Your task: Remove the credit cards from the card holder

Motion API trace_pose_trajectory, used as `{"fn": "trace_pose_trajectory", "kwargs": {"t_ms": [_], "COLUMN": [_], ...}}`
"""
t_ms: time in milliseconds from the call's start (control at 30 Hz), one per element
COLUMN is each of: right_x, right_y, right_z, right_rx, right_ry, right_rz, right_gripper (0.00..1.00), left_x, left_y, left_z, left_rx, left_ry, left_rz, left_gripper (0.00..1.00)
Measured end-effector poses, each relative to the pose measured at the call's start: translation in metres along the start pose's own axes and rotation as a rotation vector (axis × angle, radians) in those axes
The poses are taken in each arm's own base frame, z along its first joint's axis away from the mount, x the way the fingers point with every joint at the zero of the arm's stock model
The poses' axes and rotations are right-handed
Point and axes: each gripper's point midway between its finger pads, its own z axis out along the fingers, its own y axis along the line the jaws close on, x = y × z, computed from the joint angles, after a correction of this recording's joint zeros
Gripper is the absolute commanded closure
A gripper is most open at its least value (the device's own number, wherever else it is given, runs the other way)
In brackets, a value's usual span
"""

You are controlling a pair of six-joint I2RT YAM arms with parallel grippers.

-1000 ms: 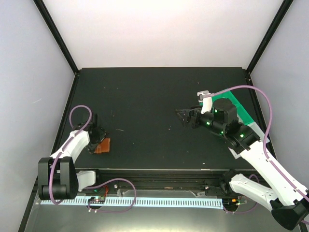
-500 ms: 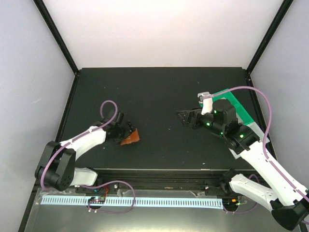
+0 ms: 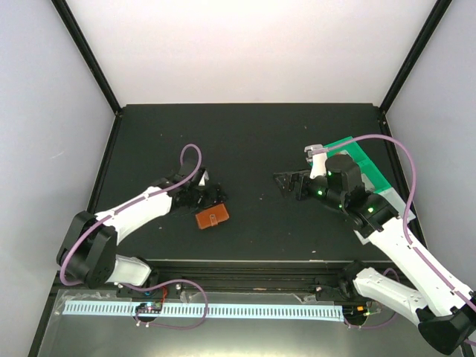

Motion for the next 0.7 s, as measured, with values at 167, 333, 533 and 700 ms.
{"fn": "trace_pose_trajectory", "kwargs": {"t_ms": [167, 333, 533, 700], "right_x": [0.000, 0.003, 0.006, 0.007], "right_y": [0.000, -0.001, -0.002, -0.003], "right_z": [0.000, -0.001, 0.000, 0.000], "right_rx": [0.000, -0.001, 0.000, 0.004], "right_ry": [0.002, 0.002, 0.010, 0.014], "right_rz": [0.000, -0.001, 0.001, 0.010], "right_gripper": [0.00, 0.00, 0.00, 0.00], "left_x": [-0.017, -0.029, -0.031, -0.015], "left_y": [0.020, 0.045, 0.064, 0.079], "left_z": [-0.004, -0.007, -0.004, 0.009], "left_rx": [-0.030, -0.101, -0.147, -0.159], "left_ry": [-0.018, -0.031, -0.019, 0.048], "left_rz": [0.107, 0.138, 0.182, 0.189], "left_gripper": [0.21, 0.21, 0.27, 0.34]}}
